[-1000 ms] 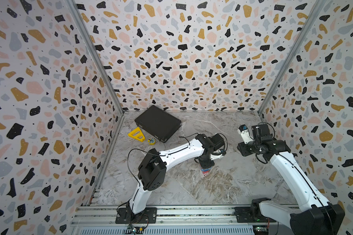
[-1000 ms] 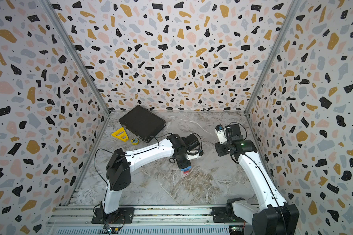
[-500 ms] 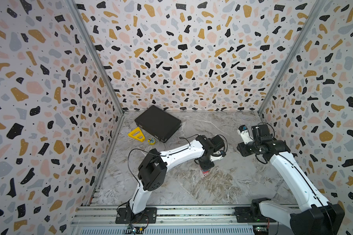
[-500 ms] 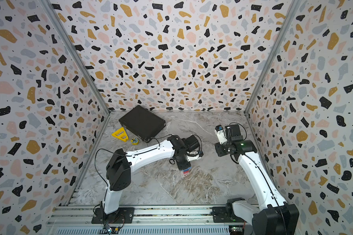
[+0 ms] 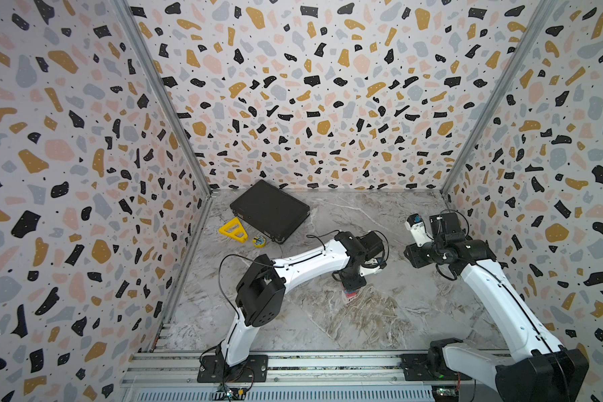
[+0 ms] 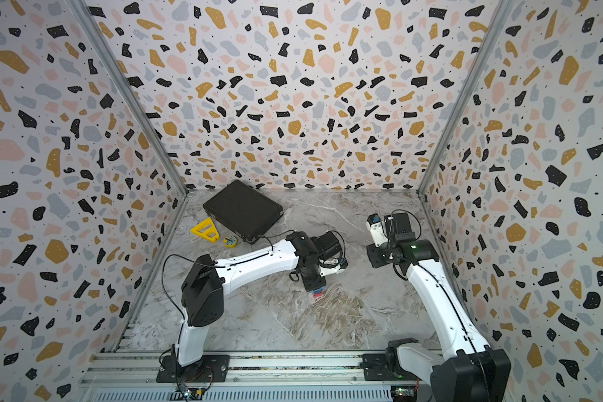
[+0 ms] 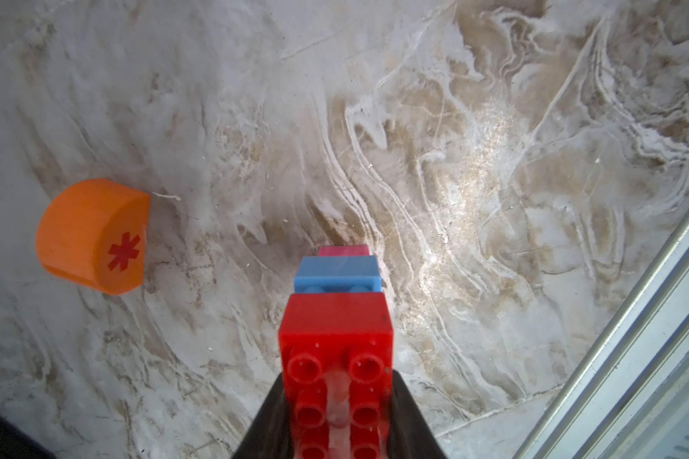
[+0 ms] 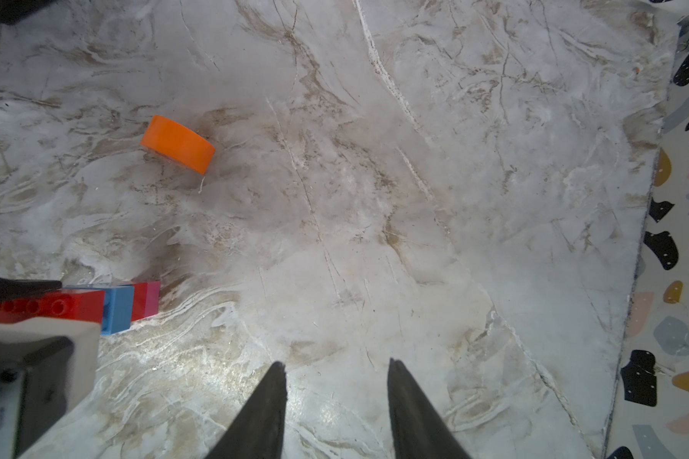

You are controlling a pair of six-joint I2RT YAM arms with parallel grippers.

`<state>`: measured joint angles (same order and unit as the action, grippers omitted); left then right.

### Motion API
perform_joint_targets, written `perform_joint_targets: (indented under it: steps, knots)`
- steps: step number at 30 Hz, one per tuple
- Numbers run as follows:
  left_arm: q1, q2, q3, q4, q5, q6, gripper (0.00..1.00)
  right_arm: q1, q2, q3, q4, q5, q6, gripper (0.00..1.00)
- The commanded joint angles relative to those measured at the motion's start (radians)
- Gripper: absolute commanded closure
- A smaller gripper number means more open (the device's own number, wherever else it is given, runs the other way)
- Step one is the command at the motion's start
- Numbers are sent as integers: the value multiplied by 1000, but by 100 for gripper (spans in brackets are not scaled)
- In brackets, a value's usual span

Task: Assemble an ice cream with lego
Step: Assemble the lego brick with the lego brick.

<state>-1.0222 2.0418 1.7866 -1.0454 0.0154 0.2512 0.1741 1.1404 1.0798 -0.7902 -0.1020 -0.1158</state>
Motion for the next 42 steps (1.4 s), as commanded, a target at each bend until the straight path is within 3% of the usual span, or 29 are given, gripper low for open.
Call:
perform_joint_targets:
  steps: [1, 42]
  knots:
    - [-4, 14, 15, -15, -12, 14, 81, -3, -10, -6, 8, -13, 8, 55]
    - [-4, 39, 19, -27, -22, 5, 81, -4, -10, -9, 17, -34, 8, 55]
